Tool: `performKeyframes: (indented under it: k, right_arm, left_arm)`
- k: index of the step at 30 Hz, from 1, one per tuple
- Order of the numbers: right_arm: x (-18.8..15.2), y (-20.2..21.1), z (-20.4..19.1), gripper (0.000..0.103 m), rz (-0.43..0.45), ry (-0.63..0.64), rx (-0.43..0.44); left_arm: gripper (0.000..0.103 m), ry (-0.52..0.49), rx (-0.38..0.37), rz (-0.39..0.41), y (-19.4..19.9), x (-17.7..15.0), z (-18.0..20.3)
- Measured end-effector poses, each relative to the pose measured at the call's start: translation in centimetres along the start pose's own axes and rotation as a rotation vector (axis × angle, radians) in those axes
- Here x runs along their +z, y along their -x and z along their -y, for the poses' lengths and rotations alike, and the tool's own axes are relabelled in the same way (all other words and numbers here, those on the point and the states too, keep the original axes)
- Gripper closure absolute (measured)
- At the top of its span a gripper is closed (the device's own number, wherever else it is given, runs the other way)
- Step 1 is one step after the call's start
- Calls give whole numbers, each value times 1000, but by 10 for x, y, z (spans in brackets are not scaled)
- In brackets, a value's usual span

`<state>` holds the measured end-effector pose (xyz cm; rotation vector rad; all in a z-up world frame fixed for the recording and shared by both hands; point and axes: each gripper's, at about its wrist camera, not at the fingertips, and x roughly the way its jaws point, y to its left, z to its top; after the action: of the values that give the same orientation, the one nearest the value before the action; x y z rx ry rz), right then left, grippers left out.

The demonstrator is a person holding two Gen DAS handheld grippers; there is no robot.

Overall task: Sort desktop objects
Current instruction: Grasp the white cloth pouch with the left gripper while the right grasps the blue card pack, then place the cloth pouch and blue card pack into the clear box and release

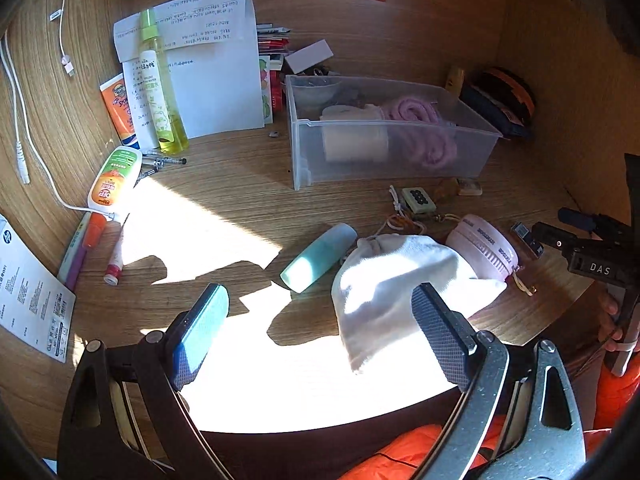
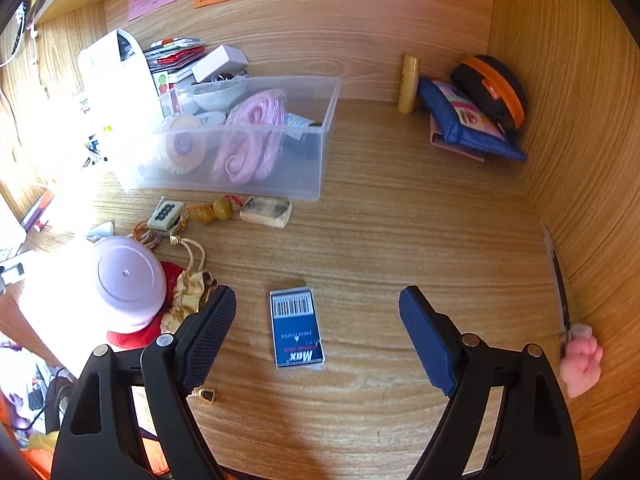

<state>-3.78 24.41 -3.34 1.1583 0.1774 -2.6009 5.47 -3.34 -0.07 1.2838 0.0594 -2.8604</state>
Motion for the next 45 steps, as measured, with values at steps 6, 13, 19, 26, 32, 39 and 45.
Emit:
performKeyframes:
  k: [6,13,19,26,32,39,45]
  right_arm:
    - [-15,0,4,21,-4,-6,-14]
    - [-19,-10,2,23,-14,16,-3]
    - [-17,-18,3,40,-23,9,1]
    - [-12,-20,0,47,-25,32,24]
    - [-11,-21,-9,72,-20,69,48]
    - [-8,-20,-6,78,-33,42,105]
    - [1,-12,-5,78,3,7,136]
  left_arm:
    - [9,-50,-36,-20,-2,-16,15]
    - [9,-112,-23,-47,-24,-21,33]
    - [9,-106,-62,-79,-47,-9,38]
    - [9,-85,-87,-81,-62,1,44]
    - [15,-50,-112,-62,-69,7,45]
    - [34,-13,-119,-24,-61,14,37]
    - [43,44,-134,-1,-55,23,21]
